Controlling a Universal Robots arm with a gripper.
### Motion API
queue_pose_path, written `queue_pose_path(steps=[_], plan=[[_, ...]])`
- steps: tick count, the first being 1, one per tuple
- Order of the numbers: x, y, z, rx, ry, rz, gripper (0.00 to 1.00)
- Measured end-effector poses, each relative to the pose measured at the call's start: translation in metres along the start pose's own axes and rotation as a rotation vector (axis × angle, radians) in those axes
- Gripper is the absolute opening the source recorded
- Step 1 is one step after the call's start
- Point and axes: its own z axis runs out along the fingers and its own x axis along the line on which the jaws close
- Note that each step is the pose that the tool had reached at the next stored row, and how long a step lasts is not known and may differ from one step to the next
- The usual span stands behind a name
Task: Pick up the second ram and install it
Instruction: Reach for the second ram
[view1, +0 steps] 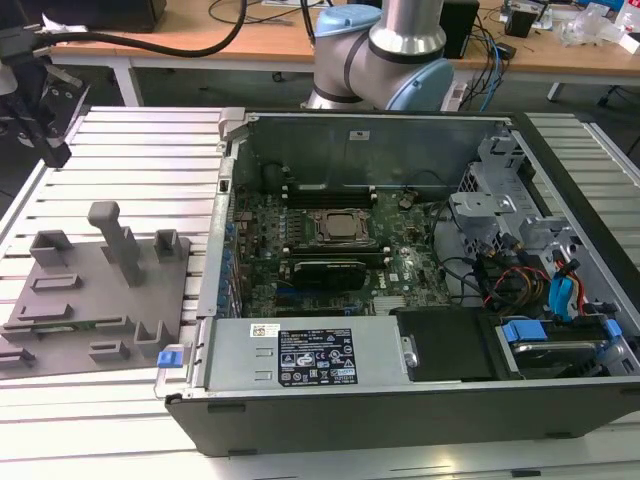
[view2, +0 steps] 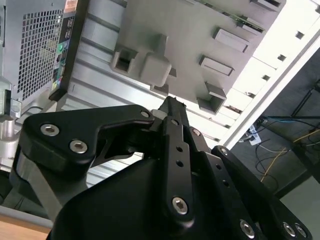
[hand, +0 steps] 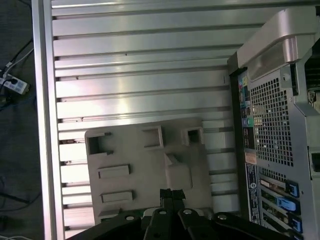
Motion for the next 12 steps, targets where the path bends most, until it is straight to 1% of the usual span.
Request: queue_pose_path(steps=[2,3,6,7,9,12], plan=[[0.0041,-0.0003,0.0,-0.0001,-0.0001,0.0,0.11],[0.0089,-0.0007,0.0001,0.0,-0.0001,0.0,0.11],[0.011,-0.0014,0.0002,0.0,0.0,0.0,0.11],[0.0125,-0.0036,0.0002,-0.0001,-0.0001,0.0,0.11],[0.0158,-0.0162,-0.0001,-0.0001,-0.0001,0.0,0.11],[0.0179,-0.0235,-0.0002,-0.0001,-0.0001,0.0,0.11]])
